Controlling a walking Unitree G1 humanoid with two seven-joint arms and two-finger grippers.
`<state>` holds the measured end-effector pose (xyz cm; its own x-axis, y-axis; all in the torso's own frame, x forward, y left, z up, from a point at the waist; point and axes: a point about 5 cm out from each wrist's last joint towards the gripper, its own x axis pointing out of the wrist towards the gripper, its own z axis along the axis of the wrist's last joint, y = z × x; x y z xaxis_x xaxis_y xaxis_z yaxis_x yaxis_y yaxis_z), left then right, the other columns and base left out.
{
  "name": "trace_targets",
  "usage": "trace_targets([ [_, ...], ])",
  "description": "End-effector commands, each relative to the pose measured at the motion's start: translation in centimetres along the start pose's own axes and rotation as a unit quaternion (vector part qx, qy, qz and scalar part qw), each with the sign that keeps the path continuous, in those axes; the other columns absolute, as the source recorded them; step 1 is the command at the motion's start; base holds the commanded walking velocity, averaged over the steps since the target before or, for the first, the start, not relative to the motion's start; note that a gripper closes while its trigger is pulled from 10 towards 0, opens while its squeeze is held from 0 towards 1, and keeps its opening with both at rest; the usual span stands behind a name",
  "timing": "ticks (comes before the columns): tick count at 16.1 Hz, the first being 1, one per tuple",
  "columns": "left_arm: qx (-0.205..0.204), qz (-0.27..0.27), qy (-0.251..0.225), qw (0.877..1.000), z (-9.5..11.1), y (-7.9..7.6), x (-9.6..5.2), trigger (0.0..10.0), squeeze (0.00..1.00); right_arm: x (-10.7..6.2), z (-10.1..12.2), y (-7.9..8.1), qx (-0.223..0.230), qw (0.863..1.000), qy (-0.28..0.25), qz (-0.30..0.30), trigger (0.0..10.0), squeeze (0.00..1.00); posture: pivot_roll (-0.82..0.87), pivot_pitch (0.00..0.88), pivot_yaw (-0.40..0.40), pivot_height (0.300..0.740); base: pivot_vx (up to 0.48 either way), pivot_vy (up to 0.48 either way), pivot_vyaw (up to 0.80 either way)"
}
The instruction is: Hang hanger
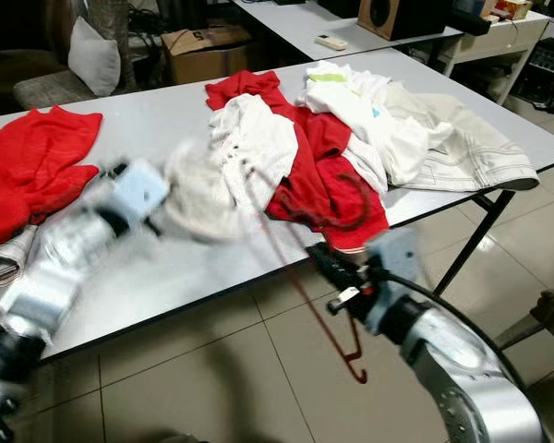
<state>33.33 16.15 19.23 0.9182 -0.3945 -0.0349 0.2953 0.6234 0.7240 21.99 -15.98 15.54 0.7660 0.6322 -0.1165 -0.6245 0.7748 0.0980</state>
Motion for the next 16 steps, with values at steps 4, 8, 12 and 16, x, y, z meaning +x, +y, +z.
trace_targets([
  [4, 0.077, 0.013, -0.108, 0.991, 4.5, 3.0, -0.3, 0.0, 0.00, 1.4, 0.7, 0.9, -0.009, 0.999, 0.007, 0.046, 10.0, 0.00, -0.17, 0.000, 0.052, 0.740, 0.000, 0.000, 0.00],
  [8, 0.096, -0.009, -0.110, 0.989, 4.4, 2.4, -0.1, 0.0, 0.00, 1.9, 0.5, 0.2, -0.008, 1.000, 0.007, 0.022, 10.0, 0.00, -0.13, 0.000, 0.053, 0.740, 0.000, 0.000, 0.00],
  [12, 0.084, -0.068, -0.082, 0.991, 3.4, 1.4, 0.2, 0.0, 0.00, 3.2, 1.2, -0.4, -0.042, 0.999, 0.000, 0.013, 10.0, 0.00, -0.11, 0.000, 0.068, 0.740, 0.000, 0.000, 0.00],
  [16, 0.030, -0.057, -0.032, 0.997, 1.7, 1.0, 0.3, 0.0, 0.00, 3.6, 2.0, 0.5, -0.050, 0.999, -0.009, 0.021, 10.0, 0.00, -0.12, 0.000, 0.063, 0.740, 0.000, 0.000, 0.00],
])
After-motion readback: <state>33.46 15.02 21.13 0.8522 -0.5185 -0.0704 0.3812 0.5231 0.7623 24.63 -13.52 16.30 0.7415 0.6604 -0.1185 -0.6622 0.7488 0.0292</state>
